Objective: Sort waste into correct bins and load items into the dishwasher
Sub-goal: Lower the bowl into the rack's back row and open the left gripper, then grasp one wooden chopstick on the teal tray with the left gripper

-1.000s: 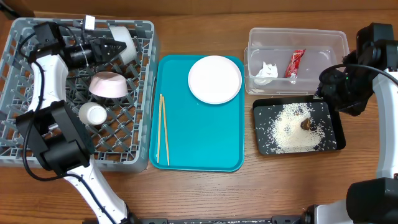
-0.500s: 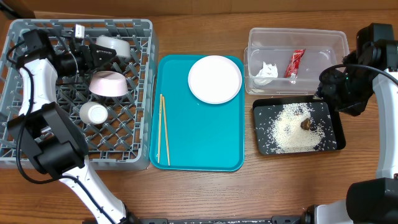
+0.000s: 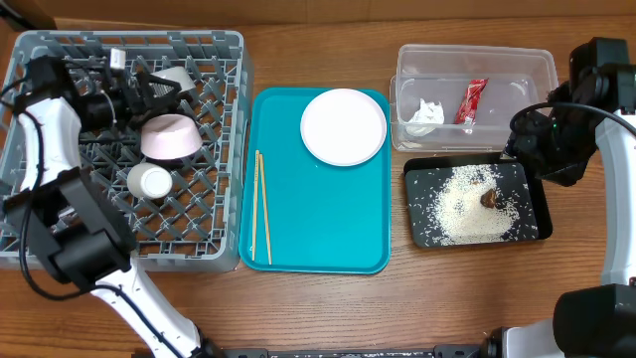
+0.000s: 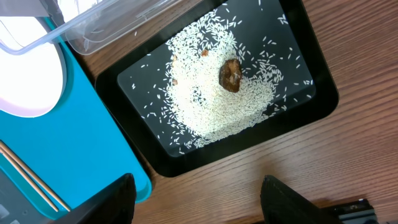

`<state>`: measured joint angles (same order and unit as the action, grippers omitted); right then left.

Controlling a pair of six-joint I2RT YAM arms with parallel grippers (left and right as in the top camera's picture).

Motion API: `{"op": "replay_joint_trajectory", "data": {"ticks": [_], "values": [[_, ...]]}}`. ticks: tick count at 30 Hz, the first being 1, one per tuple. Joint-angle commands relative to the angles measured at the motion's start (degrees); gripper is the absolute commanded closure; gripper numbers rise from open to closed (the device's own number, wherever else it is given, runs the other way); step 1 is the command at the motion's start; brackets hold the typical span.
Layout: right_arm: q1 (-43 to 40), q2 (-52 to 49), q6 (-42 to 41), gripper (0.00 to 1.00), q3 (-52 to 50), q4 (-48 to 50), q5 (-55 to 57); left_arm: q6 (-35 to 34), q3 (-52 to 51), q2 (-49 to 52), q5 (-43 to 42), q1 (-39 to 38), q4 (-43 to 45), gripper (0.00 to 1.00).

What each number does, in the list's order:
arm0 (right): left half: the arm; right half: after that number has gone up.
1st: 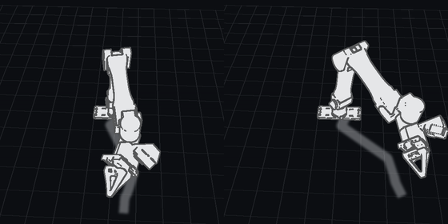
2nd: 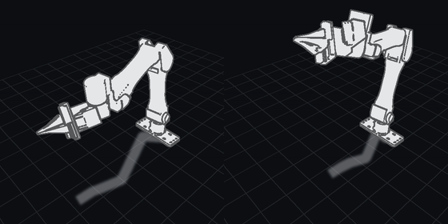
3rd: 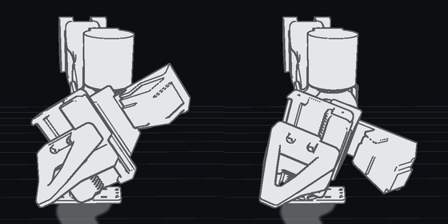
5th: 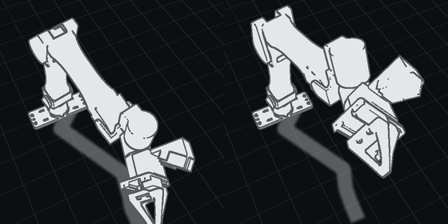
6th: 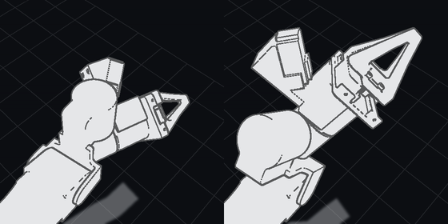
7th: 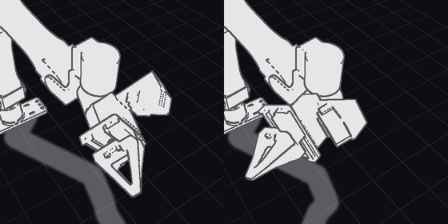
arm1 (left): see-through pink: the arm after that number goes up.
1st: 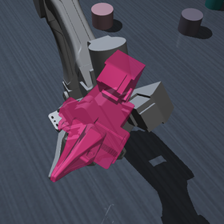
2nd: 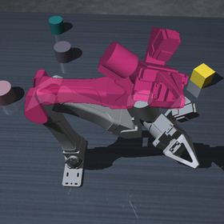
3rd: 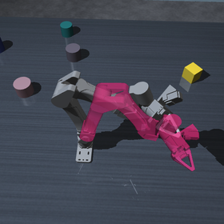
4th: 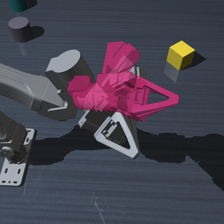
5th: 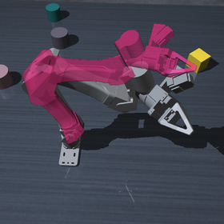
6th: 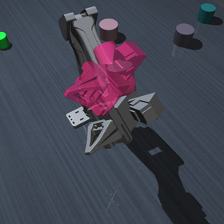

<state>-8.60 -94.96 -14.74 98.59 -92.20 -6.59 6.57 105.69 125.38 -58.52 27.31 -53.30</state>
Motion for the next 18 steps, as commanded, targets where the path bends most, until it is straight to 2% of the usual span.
{"op": "replay_joint_trajectory", "data": {"ticks": [1, 4, 10, 18], "values": [[-0.15, 1.64, 0.17, 0.34, 1.64, 0.07, 0.57, 1.11, 0.28, -10.03, 8.87, 0.02, -2.05, 0.00], [-0.15, 1.62, 0.17, 0.34, 1.64, 0.11, 0.59, 0.07, 0.28, -15.63, 16.46, -1.70, -4.09, 0.00], [-0.15, 1.62, 0.17, 0.34, 1.64, 0.11, 0.59, -8.68, 0.28, -24.15, 26.53, -9.16, -11.23, 0.00], [-0.15, 1.64, 0.20, 0.33, 1.64, 0.13, 0.59, -20.81, -1.05, -25.38, 40.74, -25.68, -24.90, 0.00]]}}
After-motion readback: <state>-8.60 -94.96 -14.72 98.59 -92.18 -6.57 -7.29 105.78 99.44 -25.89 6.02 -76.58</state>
